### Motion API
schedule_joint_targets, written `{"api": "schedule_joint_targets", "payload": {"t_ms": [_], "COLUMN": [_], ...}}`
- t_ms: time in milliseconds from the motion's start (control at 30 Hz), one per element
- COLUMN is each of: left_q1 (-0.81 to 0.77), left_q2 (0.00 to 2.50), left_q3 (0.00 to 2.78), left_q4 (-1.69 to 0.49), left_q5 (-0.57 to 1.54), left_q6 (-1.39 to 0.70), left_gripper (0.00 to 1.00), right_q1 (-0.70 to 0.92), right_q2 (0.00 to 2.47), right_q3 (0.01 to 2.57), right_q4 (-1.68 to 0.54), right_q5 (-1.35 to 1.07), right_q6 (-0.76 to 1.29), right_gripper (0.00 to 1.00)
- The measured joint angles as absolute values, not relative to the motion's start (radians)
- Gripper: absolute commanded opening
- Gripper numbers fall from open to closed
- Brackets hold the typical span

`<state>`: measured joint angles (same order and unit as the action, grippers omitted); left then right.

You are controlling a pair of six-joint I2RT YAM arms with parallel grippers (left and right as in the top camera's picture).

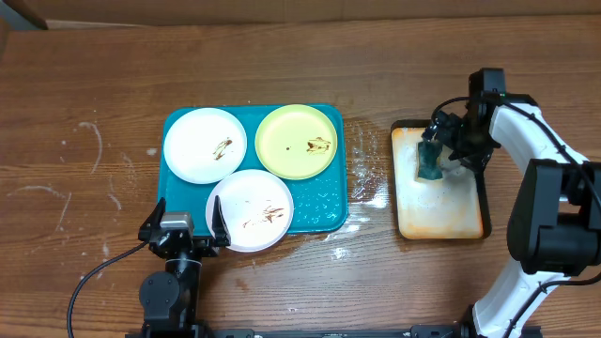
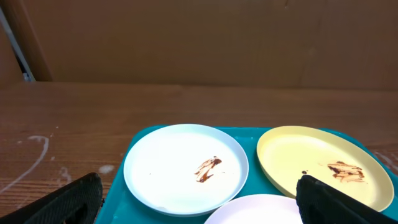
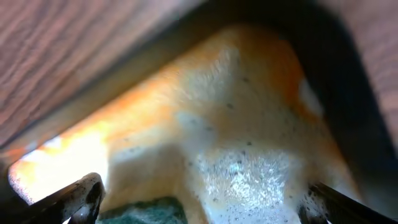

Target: Clean dirty plates on tray and stack at the side

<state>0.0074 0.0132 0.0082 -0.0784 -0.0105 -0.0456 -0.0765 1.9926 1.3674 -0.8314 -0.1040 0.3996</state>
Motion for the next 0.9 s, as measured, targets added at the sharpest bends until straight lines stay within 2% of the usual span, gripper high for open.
{"api": "schedule_joint_targets", "payload": {"t_ms": [267,567,733,900], "left_q1": [0.007,0.007,0.007,0.007], "left_q2": [0.013,0.013,0.013,0.013], "left_q3": [0.008,0.009,0.008,0.008], "left_q4": [-0.078,-0.078,-0.078,-0.078], "left_q5": [-0.01,-0.01,-0.01,-0.01], "left_q6": [-0.046,-0.046,-0.046,-0.046], "left_gripper": [1.0,1.0,1.0,1.0], "right_q1": [-0.077,-0.048,-0.046,-0.046], "right_q2": [1.938,1.884,1.884,1.883], "right_q3": [1.401,1.418,1.418,1.418], "right_q4": [-0.867,-1.066,-1.065,-1.074], "right_q5": [-0.157,-0.387,-0.4,-0.309], "right_q6": [0.191,-0.29,-0.368,-0.308], "right_gripper": [1.0,1.0,1.0,1.0]}}
